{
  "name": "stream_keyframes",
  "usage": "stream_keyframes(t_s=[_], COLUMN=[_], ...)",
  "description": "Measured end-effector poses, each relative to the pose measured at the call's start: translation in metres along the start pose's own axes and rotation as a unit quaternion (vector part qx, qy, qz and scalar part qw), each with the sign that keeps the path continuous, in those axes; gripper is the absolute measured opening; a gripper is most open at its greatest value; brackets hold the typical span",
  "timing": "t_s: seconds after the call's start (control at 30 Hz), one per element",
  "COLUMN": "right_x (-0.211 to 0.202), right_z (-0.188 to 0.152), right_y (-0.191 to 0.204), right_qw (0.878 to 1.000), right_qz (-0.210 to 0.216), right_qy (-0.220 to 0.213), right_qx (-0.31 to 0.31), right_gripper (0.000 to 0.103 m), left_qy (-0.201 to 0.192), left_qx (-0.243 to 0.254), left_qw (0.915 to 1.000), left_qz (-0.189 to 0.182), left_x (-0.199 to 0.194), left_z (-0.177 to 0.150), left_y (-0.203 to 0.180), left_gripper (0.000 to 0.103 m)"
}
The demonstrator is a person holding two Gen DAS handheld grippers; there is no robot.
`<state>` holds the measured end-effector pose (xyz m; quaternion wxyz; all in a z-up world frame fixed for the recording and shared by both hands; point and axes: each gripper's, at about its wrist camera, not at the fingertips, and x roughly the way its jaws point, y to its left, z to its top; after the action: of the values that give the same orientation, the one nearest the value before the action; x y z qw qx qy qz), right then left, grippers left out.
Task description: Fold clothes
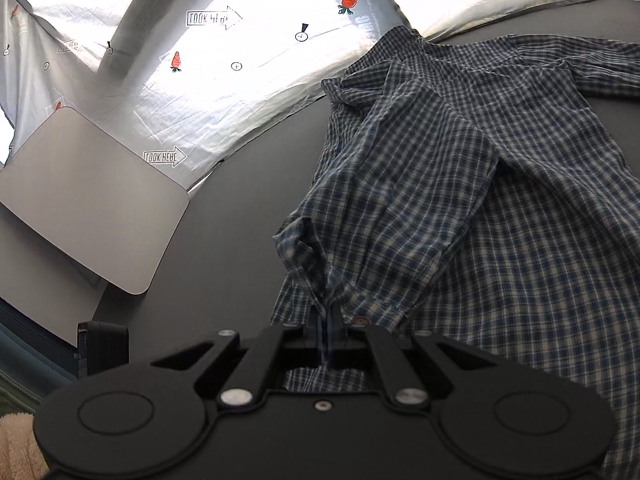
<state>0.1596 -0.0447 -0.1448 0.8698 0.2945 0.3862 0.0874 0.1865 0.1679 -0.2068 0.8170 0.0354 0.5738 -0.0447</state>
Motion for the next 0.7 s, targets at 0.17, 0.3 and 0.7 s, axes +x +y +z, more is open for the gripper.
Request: stream_keyframes(t_s=[0.17,0.3,0.7], right_x=[0.002,0.007,0.04], right_z=[-0.008,-0.014,-0.022], right_y=[0.016,0.022,-0.001], right_qw=[0.999,0.998,0.996], right_qz=[-0.002,0.003,0.011], right_qy=[0.016,0.036,0.088], right_qx=[-0.046,-0.06,-0.006], right_gripper=[0.002,0.002,0.002], left_qy=[-0.004,-0.007,-0.012], left_qx=[0.003,0.004,0.009], left_qw=[1.0,1.0,0.9999], left_qz=[0.0,0.0,-0.001], left_x=[-0.003,-0.005,-0.012], left_z=[-0.003,-0.004,-0.009], left_y=[0.004,0.005,0.017], left_gripper=[0.103,0.103,0.103])
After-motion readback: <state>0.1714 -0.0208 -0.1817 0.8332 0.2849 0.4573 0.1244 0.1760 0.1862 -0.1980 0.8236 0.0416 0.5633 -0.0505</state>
